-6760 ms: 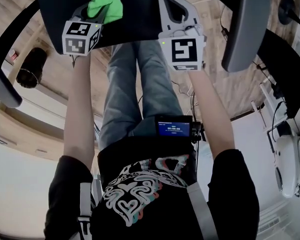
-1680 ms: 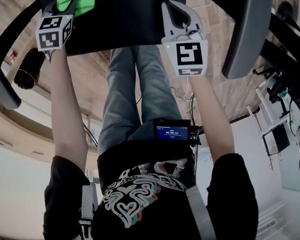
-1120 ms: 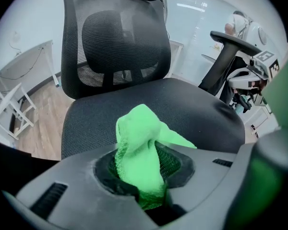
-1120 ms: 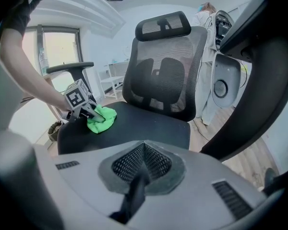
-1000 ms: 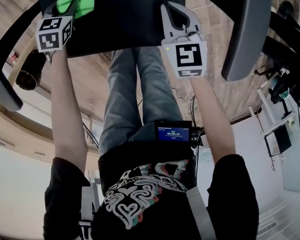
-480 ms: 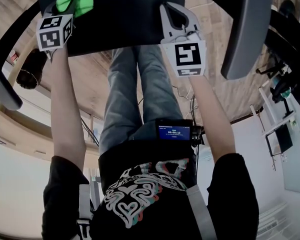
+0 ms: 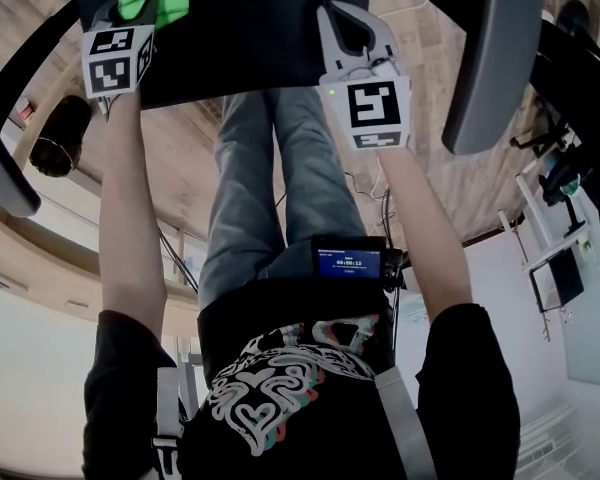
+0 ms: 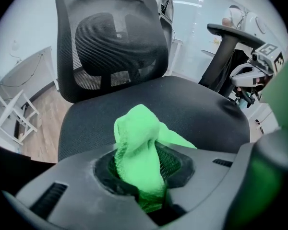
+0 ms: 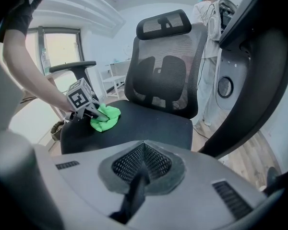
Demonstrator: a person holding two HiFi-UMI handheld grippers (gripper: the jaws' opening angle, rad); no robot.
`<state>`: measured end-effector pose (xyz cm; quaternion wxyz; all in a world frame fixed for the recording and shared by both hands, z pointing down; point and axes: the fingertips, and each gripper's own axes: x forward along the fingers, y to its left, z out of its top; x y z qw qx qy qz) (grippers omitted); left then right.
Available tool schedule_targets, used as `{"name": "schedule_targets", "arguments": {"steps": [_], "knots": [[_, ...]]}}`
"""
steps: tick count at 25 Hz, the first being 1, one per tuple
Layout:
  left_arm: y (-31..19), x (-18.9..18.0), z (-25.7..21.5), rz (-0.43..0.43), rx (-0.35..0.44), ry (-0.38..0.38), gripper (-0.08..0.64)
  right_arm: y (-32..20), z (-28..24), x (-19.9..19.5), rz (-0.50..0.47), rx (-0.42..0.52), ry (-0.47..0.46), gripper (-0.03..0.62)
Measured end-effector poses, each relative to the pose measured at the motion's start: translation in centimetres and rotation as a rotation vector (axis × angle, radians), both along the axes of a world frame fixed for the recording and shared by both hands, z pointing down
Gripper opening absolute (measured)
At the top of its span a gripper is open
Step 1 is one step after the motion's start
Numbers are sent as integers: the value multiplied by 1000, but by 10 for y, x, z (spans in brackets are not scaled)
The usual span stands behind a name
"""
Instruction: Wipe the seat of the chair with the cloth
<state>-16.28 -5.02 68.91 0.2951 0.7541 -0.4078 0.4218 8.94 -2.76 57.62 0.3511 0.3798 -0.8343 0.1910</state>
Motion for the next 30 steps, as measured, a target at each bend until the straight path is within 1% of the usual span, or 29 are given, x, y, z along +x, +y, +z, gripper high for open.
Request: {"name": "schedule_targets", "arguments": {"steps": [3, 6, 11, 19, 27, 30], "knots": [[2, 21, 1, 43, -2, 27, 97, 2, 1, 0, -4, -3, 2, 3], [6, 52, 2, 102, -7, 61, 97, 4, 2, 2, -2, -4, 5, 2], [19, 101, 0, 166, -44, 117, 97, 6, 4, 2, -2, -11, 5, 2], [41, 177, -9, 293, -69, 217, 97, 4, -1, 3, 11, -3, -4, 2], [65, 227, -20, 435, -82, 283, 97, -1, -11, 5, 23, 9, -10, 2], [72, 240, -24, 466, -95, 337, 97, -2, -13, 2, 19, 14, -15, 2]]}}
